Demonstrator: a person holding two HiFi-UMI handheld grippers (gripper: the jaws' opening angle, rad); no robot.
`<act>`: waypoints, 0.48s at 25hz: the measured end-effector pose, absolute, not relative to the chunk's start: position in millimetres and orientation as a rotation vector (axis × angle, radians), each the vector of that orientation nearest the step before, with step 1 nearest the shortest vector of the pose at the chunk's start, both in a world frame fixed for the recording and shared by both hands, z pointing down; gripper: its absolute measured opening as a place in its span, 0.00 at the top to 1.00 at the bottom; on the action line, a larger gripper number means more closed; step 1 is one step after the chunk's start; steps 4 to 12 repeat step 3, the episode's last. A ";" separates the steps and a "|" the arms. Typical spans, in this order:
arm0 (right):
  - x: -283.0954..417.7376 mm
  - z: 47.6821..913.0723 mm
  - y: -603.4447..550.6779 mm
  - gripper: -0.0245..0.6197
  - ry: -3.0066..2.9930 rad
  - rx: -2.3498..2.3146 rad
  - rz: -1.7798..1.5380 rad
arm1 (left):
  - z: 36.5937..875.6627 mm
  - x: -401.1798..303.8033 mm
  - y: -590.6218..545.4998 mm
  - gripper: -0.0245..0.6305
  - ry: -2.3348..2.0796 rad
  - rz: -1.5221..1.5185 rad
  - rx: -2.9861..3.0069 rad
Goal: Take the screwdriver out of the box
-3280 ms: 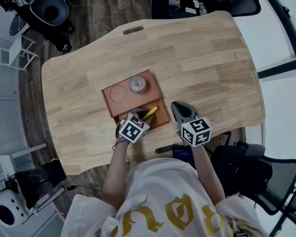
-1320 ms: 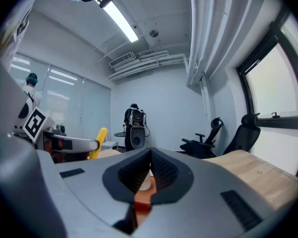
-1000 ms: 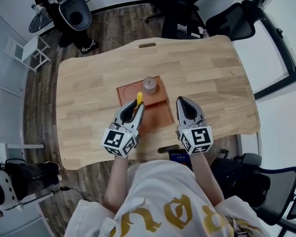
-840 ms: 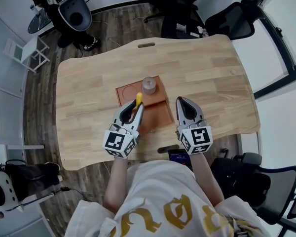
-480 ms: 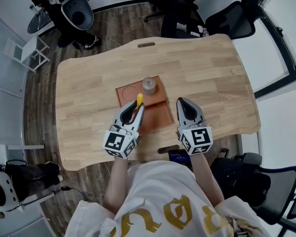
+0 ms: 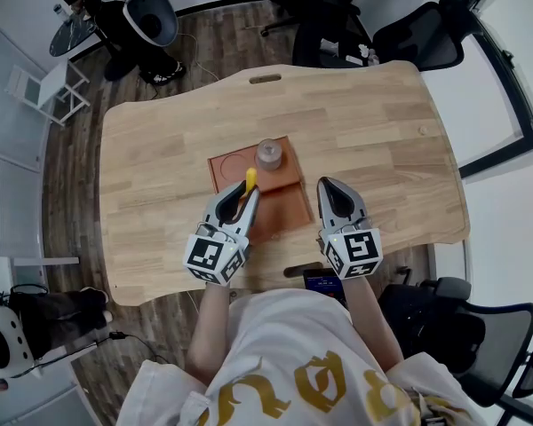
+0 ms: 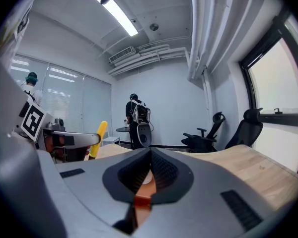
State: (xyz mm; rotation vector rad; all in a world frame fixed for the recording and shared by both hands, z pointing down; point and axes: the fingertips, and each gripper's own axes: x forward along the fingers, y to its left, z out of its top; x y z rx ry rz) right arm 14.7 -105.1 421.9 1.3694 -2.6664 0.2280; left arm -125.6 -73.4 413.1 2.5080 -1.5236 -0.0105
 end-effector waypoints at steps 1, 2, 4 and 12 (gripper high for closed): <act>14.5 423.2 -105.7 0.95 -2.665 1.367 0.231 | 413.1 -126.0 -74.4 0.84 -1.523 -0.010 2.508; 14.6 424.5 -106.3 0.95 -2.663 1.365 0.234 | 413.2 -126.3 -75.5 0.84 -1.522 -0.010 2.508; 14.8 425.8 -107.0 0.95 -2.661 1.364 0.237 | 413.2 -126.5 -76.6 0.84 -1.520 -0.011 2.509; 14.8 425.8 -107.0 0.95 -2.661 1.364 0.237 | 413.2 -126.5 -76.6 0.84 -1.520 -0.011 2.509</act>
